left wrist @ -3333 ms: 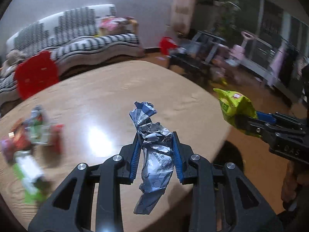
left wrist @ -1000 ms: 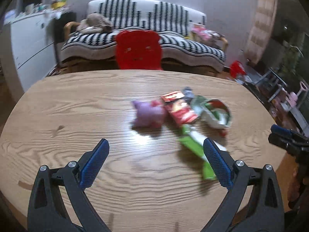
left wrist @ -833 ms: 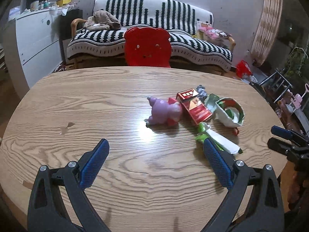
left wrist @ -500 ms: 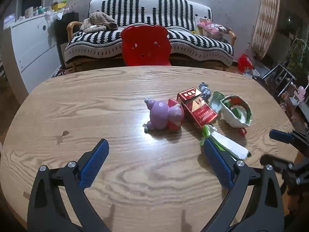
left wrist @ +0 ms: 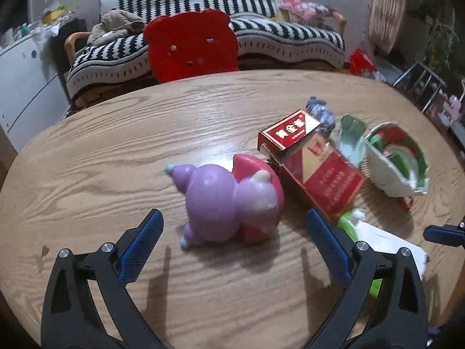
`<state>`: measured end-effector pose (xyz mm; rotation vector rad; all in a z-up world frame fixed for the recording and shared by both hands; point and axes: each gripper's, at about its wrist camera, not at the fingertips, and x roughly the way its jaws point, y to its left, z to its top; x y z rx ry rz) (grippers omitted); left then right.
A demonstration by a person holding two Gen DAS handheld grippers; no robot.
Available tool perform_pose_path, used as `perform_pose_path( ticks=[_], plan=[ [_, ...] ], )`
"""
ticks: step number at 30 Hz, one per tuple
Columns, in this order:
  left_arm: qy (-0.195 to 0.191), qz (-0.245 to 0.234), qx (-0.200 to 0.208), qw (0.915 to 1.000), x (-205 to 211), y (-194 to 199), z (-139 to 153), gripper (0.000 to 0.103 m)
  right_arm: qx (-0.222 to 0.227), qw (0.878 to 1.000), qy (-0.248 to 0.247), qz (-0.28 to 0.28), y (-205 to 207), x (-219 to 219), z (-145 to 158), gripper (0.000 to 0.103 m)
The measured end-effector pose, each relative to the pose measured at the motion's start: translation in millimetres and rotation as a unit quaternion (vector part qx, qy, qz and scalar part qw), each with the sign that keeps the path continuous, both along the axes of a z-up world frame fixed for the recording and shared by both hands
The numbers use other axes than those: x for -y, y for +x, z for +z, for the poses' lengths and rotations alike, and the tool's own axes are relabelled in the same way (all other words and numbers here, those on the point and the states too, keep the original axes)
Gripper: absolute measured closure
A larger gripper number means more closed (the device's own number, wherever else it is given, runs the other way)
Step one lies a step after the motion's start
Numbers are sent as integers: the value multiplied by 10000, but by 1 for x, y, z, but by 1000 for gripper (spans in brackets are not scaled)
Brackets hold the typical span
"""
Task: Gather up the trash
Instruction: 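Grasp the purple pig toy with the left tool while the right tool grasps the green-white wrapper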
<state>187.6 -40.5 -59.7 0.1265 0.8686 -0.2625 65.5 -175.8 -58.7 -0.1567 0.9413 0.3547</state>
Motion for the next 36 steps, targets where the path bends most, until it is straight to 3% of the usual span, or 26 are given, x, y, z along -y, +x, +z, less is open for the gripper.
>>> perform_pose_path(
  ticks=[3,5,7,11,13,20,26,36],
  plan=[
    [3,-2,-96,10000,0,9,-6,8,-82,10000,-38,14,7,-1,-9,19],
    [-145,-20,-166,9998,-3,11,-7,17,-148,9999,-19,51,11,-1,-14,22],
    [-213,33,-184,9996,-6,12,-6,38,-197,9998,-29,88,13,-1,-17,41],
    [-183,86,-220,9996,-9,8,-1,43,-214,9996,11,166,12,-2,-16,57],
    [-76,75,-158,9998,-10,1,4,44,-63,9998,57,204,6,-3,-5,70],
    [-101,143,102,9998,-35,-30,31,44,202,9991,225,302,-13,-3,20,77],
    [-351,351,282,9984,-54,-53,56,45,325,9987,328,227,-31,-1,33,78],
    [-400,16,393,9984,-9,-74,70,45,534,9972,421,-305,-59,52,53,78]
  ],
)
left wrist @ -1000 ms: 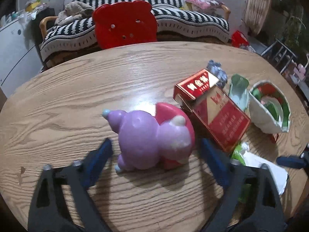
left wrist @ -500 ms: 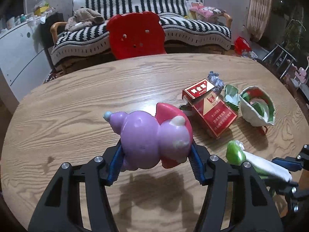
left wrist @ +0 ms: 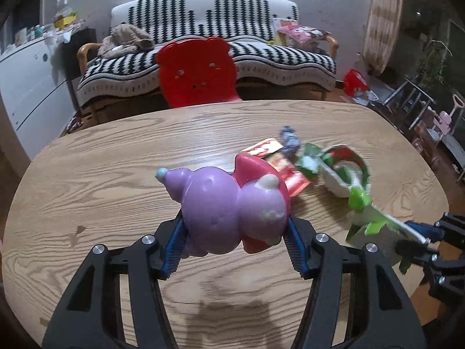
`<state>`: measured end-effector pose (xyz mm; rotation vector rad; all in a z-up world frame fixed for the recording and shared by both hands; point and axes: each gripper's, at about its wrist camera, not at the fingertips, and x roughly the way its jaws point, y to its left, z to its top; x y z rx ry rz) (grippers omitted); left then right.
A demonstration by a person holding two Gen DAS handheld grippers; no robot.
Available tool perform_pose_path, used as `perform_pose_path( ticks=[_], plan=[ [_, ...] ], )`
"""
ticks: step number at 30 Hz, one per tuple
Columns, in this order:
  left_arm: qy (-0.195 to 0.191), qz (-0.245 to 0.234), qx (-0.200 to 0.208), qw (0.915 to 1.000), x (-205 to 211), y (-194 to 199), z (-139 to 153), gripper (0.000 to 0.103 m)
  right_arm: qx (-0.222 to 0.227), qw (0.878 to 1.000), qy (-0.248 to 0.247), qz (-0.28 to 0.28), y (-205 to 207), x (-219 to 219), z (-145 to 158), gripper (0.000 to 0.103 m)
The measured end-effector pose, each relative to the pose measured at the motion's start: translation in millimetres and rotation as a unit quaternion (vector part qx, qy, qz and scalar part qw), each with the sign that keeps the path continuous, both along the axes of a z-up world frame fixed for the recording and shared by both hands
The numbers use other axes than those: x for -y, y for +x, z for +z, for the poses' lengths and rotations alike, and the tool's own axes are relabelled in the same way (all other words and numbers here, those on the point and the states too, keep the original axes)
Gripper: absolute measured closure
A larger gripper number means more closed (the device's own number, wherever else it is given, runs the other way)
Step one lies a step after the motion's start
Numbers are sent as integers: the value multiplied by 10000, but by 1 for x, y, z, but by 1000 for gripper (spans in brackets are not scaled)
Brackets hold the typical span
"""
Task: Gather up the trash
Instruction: 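Grasp the purple pig toy with the left tool while the right tool grasps the green-white wrapper, then carry pig toy and wrapper to the black bin and open both tools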
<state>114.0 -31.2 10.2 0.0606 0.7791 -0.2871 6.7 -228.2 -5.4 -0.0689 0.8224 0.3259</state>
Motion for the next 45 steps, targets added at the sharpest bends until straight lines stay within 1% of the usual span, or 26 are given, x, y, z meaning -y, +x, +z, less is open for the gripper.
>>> perform_pose_path(
  ticks=[3,8,13,15,16,18,19,21,22,23,24,25,26,27,28,29,31,33,35,37,39,45],
  plan=[
    [-40,-182,31,9998,25,-6,3,45,96,9995,21,-315,-11,32,10,78],
    [-52,-752,93,9971,92,-21,6,45,172,9941,54,-1070,-32,106,17,78],
    [-98,-1448,107,9893,170,-47,4,45,215,9824,86,-1852,-66,186,19,78],
    [-120,-1700,93,9853,197,-57,2,45,244,9743,101,-2238,-85,221,19,78],
    [-157,-1901,91,9816,218,-66,0,45,243,9714,112,-2361,-93,233,18,78],
    [-231,-2179,57,9757,243,-78,-3,45,249,9620,137,-2715,-114,266,15,78],
    [-299,-2385,15,9707,261,-87,-5,45,239,9581,165,-2850,-124,279,13,78],
    [-357,-2747,-18,9609,296,-106,-10,45,207,9463,203,-3220,-149,313,7,78],
    [-369,-2857,-25,9576,306,-113,-13,45,173,9416,241,-3354,-159,327,4,78],
    [-409,-3050,-58,9515,324,-125,-16,45,159,9373,265,-3472,-168,339,1,78],
    [-421,-3158,-88,9478,335,-132,-19,45,141,9315,284,-3623,-180,352,-2,78],
    [-437,-3321,-140,9421,352,-142,-24,45,116,9281,303,-3710,-187,361,-5,78],
    [-449,-3453,-182,9372,364,-151,-27,45,42,9180,375,-3947,-208,385,-14,78],
    [-434,-3624,-230,9307,380,-163,-33,45,42,9180,375,-3947,-208,385,-14,78],
    [-413,-3728,-255,9266,389,-170,-37,45,0,9149,385,-4020,-214,391,-17,78],
    [-377,-3876,-292,9206,402,-179,-43,45,-82,9085,402,-4158,-224,403,-23,78],
    [-286,-4085,-358,9116,423,-193,-54,45,-223,8999,487,-4327,-238,419,-35,78],
    [-202,-4216,-450,9054,440,-204,-67,45,-341,8927,555,-4458,-246,430,-42,78],
    [-130,-4271,-538,9025,453,-210,-77,45,-481,8863,670,-4557,-253,440,-51,78],
    [-100,-4272,-640,9019,465,-211,-86,45,-544,8835,731,-4594,-257,444,-55,78],
    [-85,-4244,-715,9026,474,-211,-91,45,-582,8829,769,-4596,-259,445,-57,78],
    [-134,-4229,-760,9029,482,-204,-90,45,-609,8850,791,-4547,-252,445,-55,77]
  ],
)
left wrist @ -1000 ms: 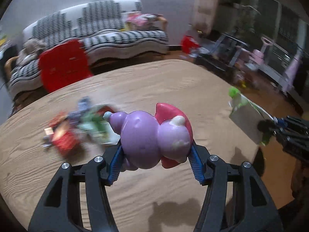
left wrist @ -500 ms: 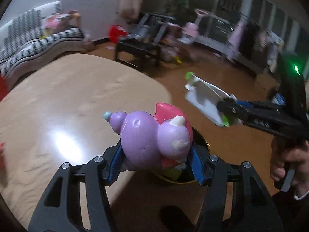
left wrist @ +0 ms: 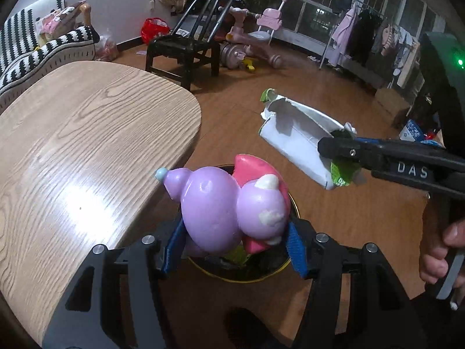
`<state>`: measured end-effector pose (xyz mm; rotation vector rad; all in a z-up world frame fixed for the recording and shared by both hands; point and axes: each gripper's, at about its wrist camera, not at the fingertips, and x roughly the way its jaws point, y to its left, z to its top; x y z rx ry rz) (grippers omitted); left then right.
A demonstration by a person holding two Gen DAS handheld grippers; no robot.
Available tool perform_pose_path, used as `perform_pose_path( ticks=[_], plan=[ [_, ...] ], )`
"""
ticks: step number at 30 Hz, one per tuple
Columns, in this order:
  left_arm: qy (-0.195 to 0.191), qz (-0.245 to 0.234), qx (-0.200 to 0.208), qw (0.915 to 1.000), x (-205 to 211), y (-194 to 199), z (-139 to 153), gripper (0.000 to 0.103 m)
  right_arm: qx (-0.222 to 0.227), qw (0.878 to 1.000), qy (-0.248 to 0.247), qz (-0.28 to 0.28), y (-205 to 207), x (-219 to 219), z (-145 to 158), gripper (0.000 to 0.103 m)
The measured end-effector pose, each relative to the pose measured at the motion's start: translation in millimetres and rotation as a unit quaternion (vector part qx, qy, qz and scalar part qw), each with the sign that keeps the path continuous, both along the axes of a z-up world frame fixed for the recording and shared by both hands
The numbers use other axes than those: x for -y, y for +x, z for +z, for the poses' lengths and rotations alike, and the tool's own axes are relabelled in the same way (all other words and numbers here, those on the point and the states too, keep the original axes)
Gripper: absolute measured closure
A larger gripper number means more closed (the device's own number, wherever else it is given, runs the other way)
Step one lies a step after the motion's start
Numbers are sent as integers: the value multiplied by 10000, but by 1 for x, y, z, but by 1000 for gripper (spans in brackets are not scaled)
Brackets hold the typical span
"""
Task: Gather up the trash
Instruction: 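Carry pig toy and wrapper to the black bin and open both tools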
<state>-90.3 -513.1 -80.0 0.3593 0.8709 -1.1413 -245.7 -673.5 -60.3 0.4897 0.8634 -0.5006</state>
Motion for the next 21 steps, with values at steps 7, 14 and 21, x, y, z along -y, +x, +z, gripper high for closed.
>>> perform_pose_path(
  ticks=[7,14,21],
  plan=[
    [-12,20,-56,10000,8,-1,0,44,-51,10000,58,-23,3,2,-4,77],
    [-33,18,-137,9999,19,1,-3,42,-137,9998,58,-146,4,5,-8,64],
    [-38,6,-184,9998,32,0,-7,21,-105,9995,26,-296,2,8,-8,46]
  ],
)
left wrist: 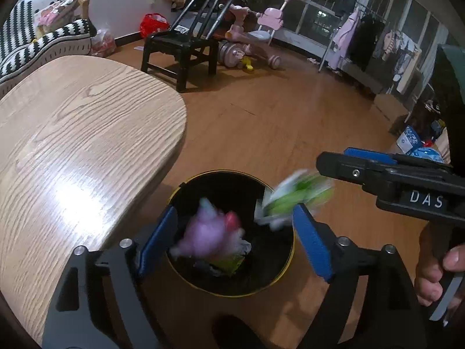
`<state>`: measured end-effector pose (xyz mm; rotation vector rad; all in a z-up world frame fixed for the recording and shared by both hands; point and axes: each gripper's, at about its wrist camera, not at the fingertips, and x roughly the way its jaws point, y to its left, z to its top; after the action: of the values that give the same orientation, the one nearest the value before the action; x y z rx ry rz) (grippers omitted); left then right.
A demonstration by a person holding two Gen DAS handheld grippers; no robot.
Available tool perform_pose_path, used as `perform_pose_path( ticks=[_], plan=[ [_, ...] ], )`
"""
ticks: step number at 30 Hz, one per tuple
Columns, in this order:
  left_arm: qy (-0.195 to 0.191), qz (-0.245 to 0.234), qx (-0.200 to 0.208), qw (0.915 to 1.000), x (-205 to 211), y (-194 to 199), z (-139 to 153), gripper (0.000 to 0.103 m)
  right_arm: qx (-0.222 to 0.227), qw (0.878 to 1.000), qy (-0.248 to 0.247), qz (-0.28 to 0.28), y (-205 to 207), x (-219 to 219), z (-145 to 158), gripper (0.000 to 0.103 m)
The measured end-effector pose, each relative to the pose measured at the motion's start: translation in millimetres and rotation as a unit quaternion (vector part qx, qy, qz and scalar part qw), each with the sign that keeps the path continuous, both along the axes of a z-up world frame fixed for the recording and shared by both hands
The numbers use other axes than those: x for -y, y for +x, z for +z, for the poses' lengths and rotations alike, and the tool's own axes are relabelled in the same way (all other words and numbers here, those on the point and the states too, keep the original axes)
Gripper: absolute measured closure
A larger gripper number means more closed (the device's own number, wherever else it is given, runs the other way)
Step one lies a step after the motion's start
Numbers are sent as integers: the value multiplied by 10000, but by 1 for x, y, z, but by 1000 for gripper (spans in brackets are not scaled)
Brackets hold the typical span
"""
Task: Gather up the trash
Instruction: 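Carry pig toy and wrapper to the black bin and open both tools, then move both open tools back over the remaining trash on the table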
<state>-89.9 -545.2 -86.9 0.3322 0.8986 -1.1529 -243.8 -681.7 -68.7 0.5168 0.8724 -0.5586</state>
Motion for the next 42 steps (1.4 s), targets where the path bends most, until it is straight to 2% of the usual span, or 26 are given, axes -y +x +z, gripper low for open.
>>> perform_pose_path(
  ticks=[7,11,15,16,21,27,33,37,42],
  plan=[
    [-53,-67,135,9999,-3,-7,9,15,114,9999,-41,-50,3,-1,9,41],
    [-173,29,128,9998,-23,0,25,14,281,9995,-123,61,11,-13,29,40],
    [-265,340,325,9985,-66,19,46,11,546,9977,-265,300,32,-40,55,38],
    [-242,486,423,9976,-83,29,53,11,611,9967,-320,420,42,-52,61,34],
    [-230,1268,689,9893,-170,74,81,11,779,9900,-394,1109,93,-113,83,32],
    [-131,2413,1055,9646,-302,121,105,9,1052,9702,-366,2152,167,-215,107,29],
    [88,3624,1074,9258,-437,159,108,9,1147,9459,-362,3012,227,-314,114,29],
    [182,4091,973,9071,-490,169,103,9,1116,9317,-467,3426,254,-364,110,29],
    [299,4244,900,9005,-507,184,94,9,935,9203,-585,3752,288,-405,94,28]
  ],
)
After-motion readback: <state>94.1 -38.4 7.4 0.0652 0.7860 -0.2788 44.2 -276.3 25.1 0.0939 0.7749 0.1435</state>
